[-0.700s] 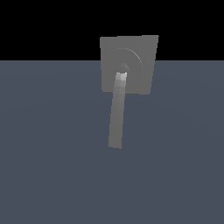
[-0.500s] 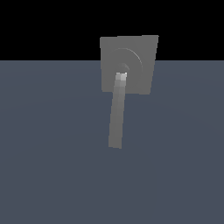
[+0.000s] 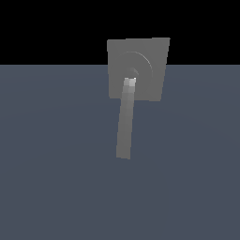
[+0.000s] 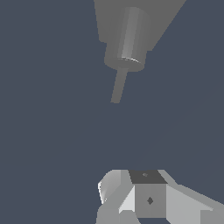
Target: Turn on the faucet by rotating a designated handle.
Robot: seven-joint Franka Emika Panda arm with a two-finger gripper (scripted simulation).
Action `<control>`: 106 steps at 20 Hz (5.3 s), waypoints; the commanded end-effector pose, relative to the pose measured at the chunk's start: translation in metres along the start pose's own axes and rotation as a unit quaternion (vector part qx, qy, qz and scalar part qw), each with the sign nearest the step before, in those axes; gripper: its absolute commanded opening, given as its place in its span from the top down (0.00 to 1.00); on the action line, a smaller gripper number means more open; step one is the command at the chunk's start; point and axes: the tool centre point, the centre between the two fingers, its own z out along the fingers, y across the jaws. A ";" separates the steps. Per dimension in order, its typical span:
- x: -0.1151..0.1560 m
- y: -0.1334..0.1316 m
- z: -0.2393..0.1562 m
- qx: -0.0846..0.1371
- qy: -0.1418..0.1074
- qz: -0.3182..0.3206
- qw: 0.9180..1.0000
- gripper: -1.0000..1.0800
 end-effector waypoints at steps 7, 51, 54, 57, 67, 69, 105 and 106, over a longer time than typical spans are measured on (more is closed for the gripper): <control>0.001 0.000 -0.005 -0.035 0.018 -0.026 0.999 1.00; 0.046 -0.193 -0.082 -0.780 -0.213 -0.485 0.334 1.00; 0.054 -0.215 -0.064 -0.789 -0.275 -0.489 0.249 1.00; 0.064 -0.235 -0.042 -0.788 -0.338 -0.489 0.162 1.00; 0.100 -0.274 0.065 -0.700 -0.543 -0.446 -0.128 1.00; 0.108 -0.276 0.091 -0.667 -0.579 -0.430 -0.184 1.00; 0.114 -0.061 0.425 0.038 -0.701 -0.084 -0.707 1.00; 0.114 -0.061 0.425 0.038 -0.701 -0.084 -0.707 1.00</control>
